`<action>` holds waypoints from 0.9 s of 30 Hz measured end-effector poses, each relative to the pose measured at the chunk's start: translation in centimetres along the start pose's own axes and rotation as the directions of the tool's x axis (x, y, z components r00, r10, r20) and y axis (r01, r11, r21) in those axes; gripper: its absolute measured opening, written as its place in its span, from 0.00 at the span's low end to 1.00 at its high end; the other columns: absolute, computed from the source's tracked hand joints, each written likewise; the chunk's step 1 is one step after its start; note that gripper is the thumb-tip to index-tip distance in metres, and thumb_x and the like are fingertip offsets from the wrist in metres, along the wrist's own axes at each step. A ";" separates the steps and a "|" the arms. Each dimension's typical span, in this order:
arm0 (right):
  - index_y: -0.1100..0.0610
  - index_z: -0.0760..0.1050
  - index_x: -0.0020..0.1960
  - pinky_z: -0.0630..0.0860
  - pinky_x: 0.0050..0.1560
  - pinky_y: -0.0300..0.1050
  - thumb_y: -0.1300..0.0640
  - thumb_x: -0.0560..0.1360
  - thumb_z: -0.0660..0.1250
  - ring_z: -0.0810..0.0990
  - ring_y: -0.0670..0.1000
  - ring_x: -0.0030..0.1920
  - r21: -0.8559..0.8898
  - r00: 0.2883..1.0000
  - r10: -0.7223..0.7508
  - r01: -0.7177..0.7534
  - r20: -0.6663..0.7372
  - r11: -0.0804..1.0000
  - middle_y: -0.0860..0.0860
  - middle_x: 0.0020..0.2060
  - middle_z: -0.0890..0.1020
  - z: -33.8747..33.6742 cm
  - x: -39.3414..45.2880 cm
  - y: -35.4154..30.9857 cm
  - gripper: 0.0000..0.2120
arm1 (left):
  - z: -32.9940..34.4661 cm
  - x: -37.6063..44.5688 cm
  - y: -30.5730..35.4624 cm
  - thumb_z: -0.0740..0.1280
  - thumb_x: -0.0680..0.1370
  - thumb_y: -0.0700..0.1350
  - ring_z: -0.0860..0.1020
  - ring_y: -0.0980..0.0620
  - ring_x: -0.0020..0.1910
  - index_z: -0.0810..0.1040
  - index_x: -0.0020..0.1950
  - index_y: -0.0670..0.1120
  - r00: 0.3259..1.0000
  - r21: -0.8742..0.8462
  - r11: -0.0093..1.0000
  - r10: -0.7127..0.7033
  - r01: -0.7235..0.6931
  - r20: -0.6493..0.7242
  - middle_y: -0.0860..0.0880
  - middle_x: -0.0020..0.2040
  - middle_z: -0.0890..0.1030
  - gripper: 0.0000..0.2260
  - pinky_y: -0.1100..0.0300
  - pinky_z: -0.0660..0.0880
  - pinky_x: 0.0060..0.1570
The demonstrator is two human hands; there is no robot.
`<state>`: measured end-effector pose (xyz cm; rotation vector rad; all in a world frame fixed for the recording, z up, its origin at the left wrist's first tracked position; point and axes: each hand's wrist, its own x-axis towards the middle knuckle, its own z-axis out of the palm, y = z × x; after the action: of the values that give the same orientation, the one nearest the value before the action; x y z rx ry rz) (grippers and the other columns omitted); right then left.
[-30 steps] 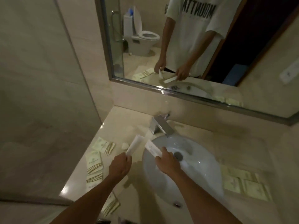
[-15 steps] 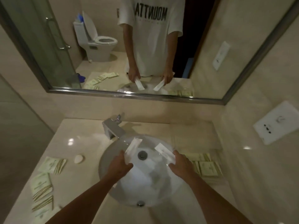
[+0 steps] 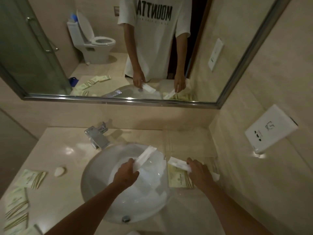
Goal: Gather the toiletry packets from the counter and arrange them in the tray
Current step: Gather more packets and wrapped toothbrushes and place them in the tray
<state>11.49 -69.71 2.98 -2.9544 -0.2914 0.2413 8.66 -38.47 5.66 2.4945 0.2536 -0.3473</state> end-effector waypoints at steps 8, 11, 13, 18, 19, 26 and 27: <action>0.59 0.78 0.55 0.78 0.39 0.46 0.64 0.62 0.76 0.82 0.56 0.39 -0.049 0.997 -0.026 0.030 0.075 0.998 0.56 0.42 0.81 -1.5 2.6 0.8 0.22 | 0.4 1.0 0.7 0.66 0.74 0.45 0.76 0.46 0.45 0.69 0.61 0.44 1.000 0.055 0.999 0.001 0.000 -0.018 0.44 0.53 0.79 0.17 0.57 0.71 0.42; 0.61 0.79 0.50 0.81 0.36 0.44 0.66 0.55 0.78 0.83 0.55 0.37 -0.069 0.991 -0.002 0.011 0.136 0.998 0.57 0.40 0.82 0.2 3.4 2.3 0.24 | 0.4 1.5 0.7 0.67 0.74 0.45 0.77 0.47 0.44 0.70 0.60 0.44 1.000 0.057 0.998 0.011 -0.010 -0.021 0.43 0.51 0.80 0.16 0.58 0.72 0.41; 0.63 0.76 0.54 0.80 0.49 0.48 0.66 0.63 0.70 0.82 0.58 0.48 -0.210 0.989 -0.084 0.108 0.120 0.972 0.60 0.48 0.82 0.5 4.0 2.8 0.19 | 0.5 1.9 0.7 0.67 0.74 0.45 0.75 0.49 0.41 0.70 0.60 0.44 1.000 0.053 0.999 0.007 -0.007 -0.013 0.44 0.51 0.80 0.16 0.59 0.71 0.40; 0.57 0.77 0.40 0.80 0.37 0.48 0.68 0.52 0.78 0.78 0.54 0.37 -0.211 0.991 -0.104 0.118 0.079 0.970 0.54 0.38 0.78 -0.3 5.1 2.9 0.20 | 1.0 3.3 1.4 0.66 0.73 0.45 0.74 0.50 0.41 0.70 0.60 0.45 1.000 0.073 0.997 -0.003 0.002 0.017 0.44 0.51 0.80 0.17 0.58 0.72 0.38; 0.57 0.77 0.40 0.80 0.37 0.47 0.67 0.50 0.79 0.78 0.53 0.37 -0.214 0.991 -0.114 0.127 0.072 0.969 0.54 0.37 0.78 -0.3 5.1 3.0 0.21 | 1.2 3.6 1.6 0.66 0.72 0.45 0.75 0.49 0.41 0.70 0.60 0.45 1.000 0.075 0.997 -0.006 0.004 0.021 0.45 0.50 0.80 0.17 0.57 0.73 0.38; 0.56 0.80 0.38 0.76 0.30 0.41 0.68 0.44 0.79 0.80 0.50 0.33 -0.261 0.977 -0.186 0.152 -0.109 0.953 0.51 0.35 0.81 -2.6 4.6 2.9 0.24 | 2.5 4.8 2.4 0.64 0.71 0.46 0.77 0.47 0.40 0.70 0.55 0.48 0.997 0.077 0.997 -0.009 0.004 0.073 0.47 0.47 0.79 0.14 0.52 0.77 0.40; 0.56 0.80 0.39 0.76 0.30 0.41 0.69 0.44 0.79 0.80 0.50 0.33 -0.242 0.978 -0.179 0.149 -0.104 0.959 0.52 0.36 0.80 -2.5 4.7 3.0 0.24 | 2.6 4.9 2.6 0.64 0.71 0.46 0.76 0.47 0.40 0.70 0.56 0.48 0.997 0.084 0.996 0.000 -0.006 0.078 0.47 0.47 0.79 0.14 0.53 0.76 0.39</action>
<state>17.04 -72.02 4.17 -3.1331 -0.5825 -0.0012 13.47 -41.61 3.60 2.5567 0.2076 -0.4615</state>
